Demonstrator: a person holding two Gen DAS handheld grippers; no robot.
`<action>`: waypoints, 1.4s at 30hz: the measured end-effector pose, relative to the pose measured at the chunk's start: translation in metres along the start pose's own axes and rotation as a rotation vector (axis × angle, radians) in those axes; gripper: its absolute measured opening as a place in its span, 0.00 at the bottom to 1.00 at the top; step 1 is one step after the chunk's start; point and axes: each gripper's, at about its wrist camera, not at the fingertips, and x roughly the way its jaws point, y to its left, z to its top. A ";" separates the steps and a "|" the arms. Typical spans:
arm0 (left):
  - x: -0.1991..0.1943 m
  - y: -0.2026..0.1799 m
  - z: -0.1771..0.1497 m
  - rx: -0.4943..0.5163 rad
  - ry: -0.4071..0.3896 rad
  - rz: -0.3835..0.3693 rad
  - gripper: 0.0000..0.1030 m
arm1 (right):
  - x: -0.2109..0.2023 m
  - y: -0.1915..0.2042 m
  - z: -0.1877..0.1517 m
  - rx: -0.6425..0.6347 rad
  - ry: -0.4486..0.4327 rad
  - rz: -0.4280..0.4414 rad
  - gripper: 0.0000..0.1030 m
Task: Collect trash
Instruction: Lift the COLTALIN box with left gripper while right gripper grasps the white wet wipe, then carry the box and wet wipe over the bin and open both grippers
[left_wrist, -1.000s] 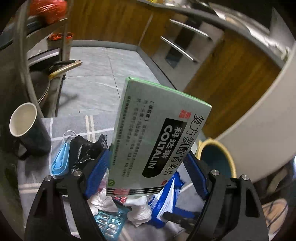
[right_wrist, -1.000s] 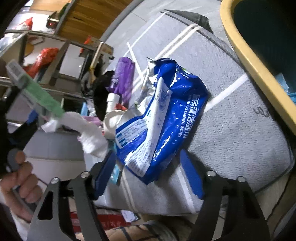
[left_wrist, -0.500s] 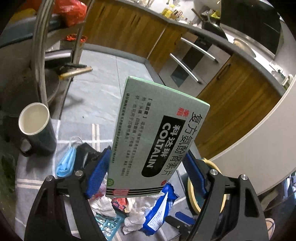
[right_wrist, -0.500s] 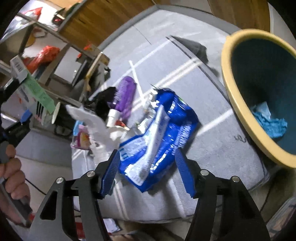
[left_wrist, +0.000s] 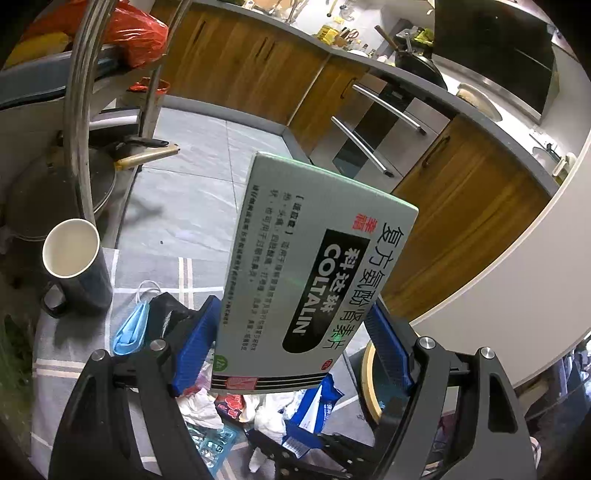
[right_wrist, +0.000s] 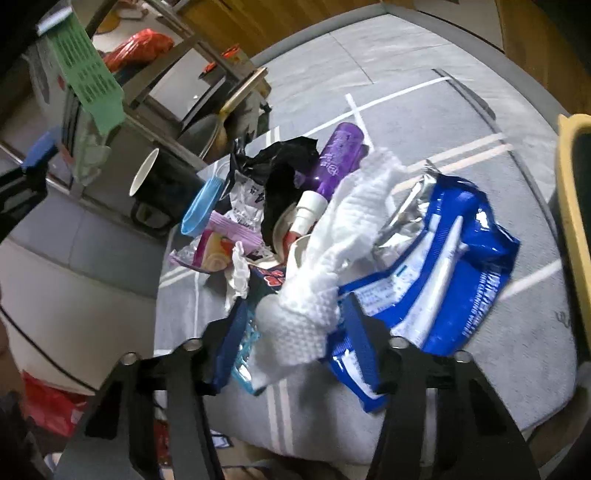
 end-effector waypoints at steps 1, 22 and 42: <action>0.000 -0.001 0.000 0.003 0.001 0.001 0.75 | -0.001 0.000 -0.001 -0.001 0.000 0.001 0.31; 0.020 -0.042 -0.021 0.083 0.078 -0.049 0.75 | -0.139 -0.046 -0.009 -0.069 -0.164 0.003 0.25; 0.073 -0.109 -0.083 0.158 0.236 -0.129 0.75 | -0.206 -0.129 -0.032 -0.026 -0.288 -0.164 0.25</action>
